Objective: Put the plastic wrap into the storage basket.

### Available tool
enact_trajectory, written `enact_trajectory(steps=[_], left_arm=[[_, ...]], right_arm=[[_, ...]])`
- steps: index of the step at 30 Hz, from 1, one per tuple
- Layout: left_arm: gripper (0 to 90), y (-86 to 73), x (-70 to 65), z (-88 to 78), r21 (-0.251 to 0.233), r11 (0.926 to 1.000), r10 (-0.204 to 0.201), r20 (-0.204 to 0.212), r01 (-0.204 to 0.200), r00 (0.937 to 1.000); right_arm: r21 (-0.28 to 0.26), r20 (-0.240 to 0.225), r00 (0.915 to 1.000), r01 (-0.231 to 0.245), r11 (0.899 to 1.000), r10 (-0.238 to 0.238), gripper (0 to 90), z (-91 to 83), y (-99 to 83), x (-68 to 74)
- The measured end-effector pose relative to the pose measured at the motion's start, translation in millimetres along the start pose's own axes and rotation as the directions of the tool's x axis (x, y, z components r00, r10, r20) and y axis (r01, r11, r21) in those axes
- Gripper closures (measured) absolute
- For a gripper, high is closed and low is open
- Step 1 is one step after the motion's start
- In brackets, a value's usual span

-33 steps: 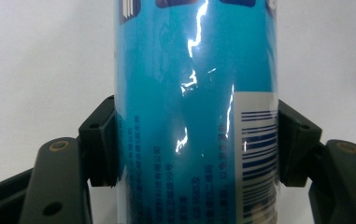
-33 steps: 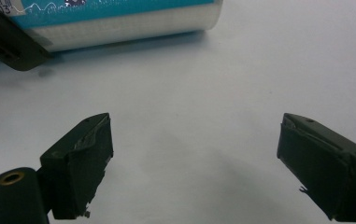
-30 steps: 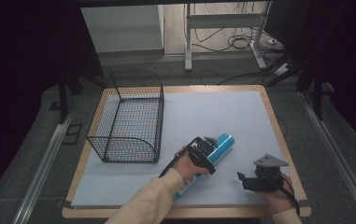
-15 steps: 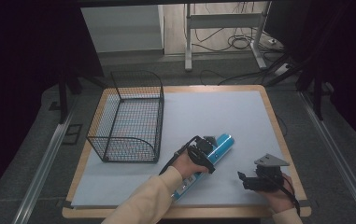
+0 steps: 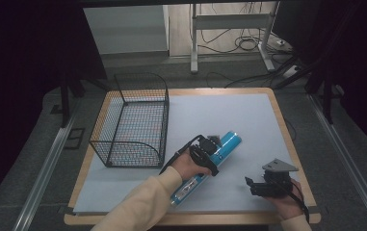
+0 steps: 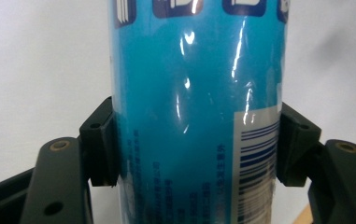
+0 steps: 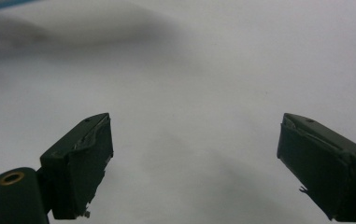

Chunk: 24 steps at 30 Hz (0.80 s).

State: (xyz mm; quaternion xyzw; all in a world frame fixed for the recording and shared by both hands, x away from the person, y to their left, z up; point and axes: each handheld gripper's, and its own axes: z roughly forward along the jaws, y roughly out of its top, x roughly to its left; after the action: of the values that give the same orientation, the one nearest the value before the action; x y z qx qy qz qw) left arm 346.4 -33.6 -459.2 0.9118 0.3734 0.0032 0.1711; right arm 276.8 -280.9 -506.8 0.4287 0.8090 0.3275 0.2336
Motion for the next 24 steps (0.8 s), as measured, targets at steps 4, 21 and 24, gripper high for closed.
enact_trajectory(steps=[4, 21, 24], left_arm=[[31.3, 1.2, 2.3, -7.6, 0.010, 0.9999, 0.010, -0.012, -0.010, 0.9999], [31.3, 7.8, 4.4, -22.2, 0.020, 0.9995, 0.025, -0.030, -0.024, 0.9992], [31.4, 9.0, 5.6, -24.6, 0.016, 0.9996, 0.024, -0.033, -0.024, 0.9991]], right_arm=[[0.000, 0.002, 1.0000, -0.001, 1.000, 0.001, 11.0, 0.5, -0.2, -0.3], [-0.002, 0.002, 1.0000, 0.000, 1.000, 0.000, 11.0, -0.2, -0.1, 0.0], [-0.002, 0.002, 1.0000, 0.000, 1.000, 0.000, 11.0, -0.1, -0.2, -0.3]])
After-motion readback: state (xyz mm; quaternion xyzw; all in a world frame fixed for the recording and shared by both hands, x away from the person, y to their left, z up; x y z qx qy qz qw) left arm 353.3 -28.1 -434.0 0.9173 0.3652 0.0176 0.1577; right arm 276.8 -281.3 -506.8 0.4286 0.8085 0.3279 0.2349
